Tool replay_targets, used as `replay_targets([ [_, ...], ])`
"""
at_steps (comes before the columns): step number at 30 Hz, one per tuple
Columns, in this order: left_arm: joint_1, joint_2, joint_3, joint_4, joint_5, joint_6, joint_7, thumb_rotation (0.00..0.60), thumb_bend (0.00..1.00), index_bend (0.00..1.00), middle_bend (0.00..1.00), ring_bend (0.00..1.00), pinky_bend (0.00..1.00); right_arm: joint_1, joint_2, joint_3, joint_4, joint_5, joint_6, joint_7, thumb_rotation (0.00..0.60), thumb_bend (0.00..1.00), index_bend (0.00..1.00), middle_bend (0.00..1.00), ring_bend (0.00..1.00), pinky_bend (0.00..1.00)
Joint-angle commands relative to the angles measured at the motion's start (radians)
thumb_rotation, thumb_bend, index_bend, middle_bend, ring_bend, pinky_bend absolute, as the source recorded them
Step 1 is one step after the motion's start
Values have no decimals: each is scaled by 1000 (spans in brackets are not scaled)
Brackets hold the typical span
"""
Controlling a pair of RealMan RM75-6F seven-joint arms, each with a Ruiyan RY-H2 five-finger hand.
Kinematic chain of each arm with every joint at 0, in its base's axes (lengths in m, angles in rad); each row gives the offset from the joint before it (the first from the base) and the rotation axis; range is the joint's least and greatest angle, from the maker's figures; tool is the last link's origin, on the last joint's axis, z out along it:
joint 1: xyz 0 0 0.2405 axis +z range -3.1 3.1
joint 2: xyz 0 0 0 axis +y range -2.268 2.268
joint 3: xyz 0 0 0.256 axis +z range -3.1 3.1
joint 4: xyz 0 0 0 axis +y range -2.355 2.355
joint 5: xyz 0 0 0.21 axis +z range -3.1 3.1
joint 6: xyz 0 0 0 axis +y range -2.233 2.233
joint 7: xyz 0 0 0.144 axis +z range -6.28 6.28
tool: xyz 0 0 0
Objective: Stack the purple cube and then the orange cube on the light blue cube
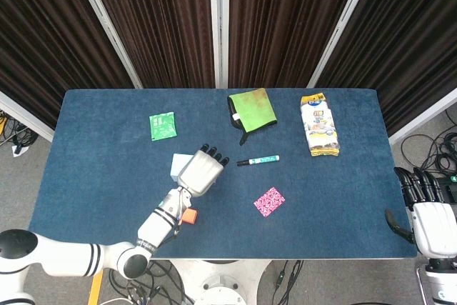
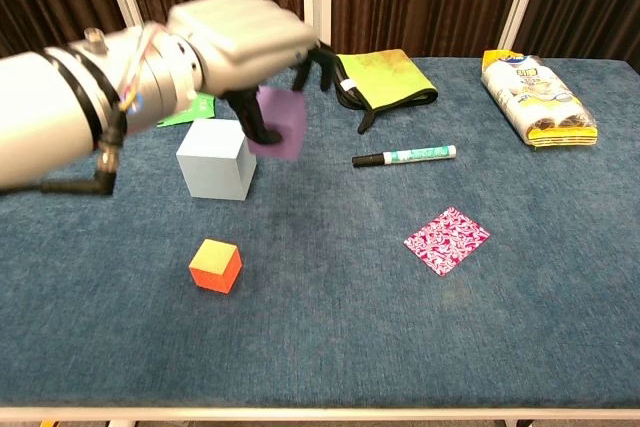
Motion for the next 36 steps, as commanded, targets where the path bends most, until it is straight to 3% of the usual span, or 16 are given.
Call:
replay_targets([
  [1,-17,32,-20,-5,-59,19,18,600,307,380,596,318,315,1,0,1,-1,2,-2,-2,600,272,20,110,0,0],
  [8,-38,77,-46,-32,-217,48,38,600,306,380,597,319,315,3,-2,2,-3,6,-5,-10,600,272,20,110,0,0],
  [14,-49,99,-23,-51,-259,52,19,600,307,380,596,321,315,2,-3,2,-3,6,-3,-11,600,272,20,110,0,0],
  [18,-57,102,1,-52,-246,39,-6,600,306,380,596,321,314,3,-2,2,-4,7,-6,-12,600,273,20,110,0,0],
  [26,-62,113,62,-22,-116,8,-84,600,307,381,596,321,311,2,-2,2,-3,8,-3,-10,600,273,20,110,0,0],
  [36,-64,131,82,5,-104,-16,-150,600,307,380,596,322,309,4,-4,3,-6,12,-8,-21,600,272,20,110,0,0],
])
